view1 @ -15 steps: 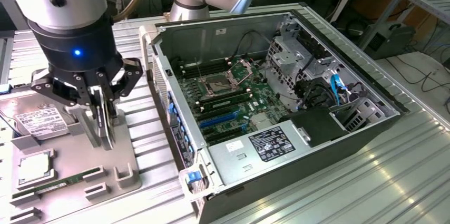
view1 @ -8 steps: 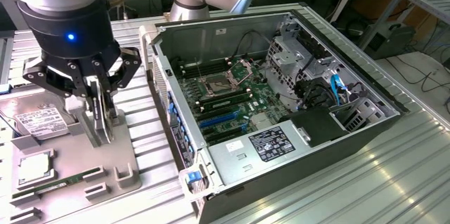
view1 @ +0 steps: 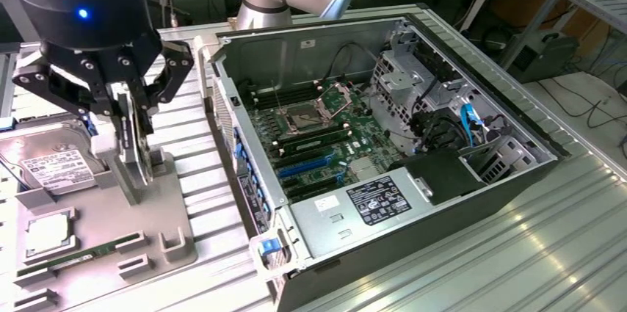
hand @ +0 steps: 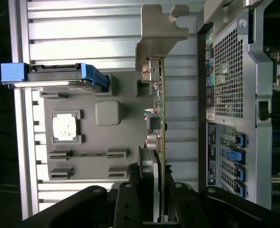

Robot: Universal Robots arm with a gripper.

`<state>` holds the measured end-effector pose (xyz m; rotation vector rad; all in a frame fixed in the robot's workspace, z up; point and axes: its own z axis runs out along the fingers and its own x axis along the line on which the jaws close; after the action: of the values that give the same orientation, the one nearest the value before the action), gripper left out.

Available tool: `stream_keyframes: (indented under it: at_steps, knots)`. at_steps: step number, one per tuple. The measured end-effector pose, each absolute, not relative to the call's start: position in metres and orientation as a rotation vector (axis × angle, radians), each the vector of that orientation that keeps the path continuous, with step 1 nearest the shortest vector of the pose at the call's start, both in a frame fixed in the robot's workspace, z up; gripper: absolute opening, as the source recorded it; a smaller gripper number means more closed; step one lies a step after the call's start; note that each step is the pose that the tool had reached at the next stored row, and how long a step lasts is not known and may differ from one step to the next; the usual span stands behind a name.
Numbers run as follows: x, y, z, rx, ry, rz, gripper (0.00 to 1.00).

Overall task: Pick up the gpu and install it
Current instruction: 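Pick up the gpu and move the gpu toward the slot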

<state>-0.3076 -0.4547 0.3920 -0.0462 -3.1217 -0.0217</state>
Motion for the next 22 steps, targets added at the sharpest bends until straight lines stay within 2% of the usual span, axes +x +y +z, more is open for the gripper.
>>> stream_keyframes:
  at_steps: [17, 22]
  knots:
    - [-0.308, -0.455, 0.451, -0.046, -3.122, -0.022, 0.28]
    - [-0.308, -0.455, 0.453, -0.046, -3.122, -0.022, 0.28]
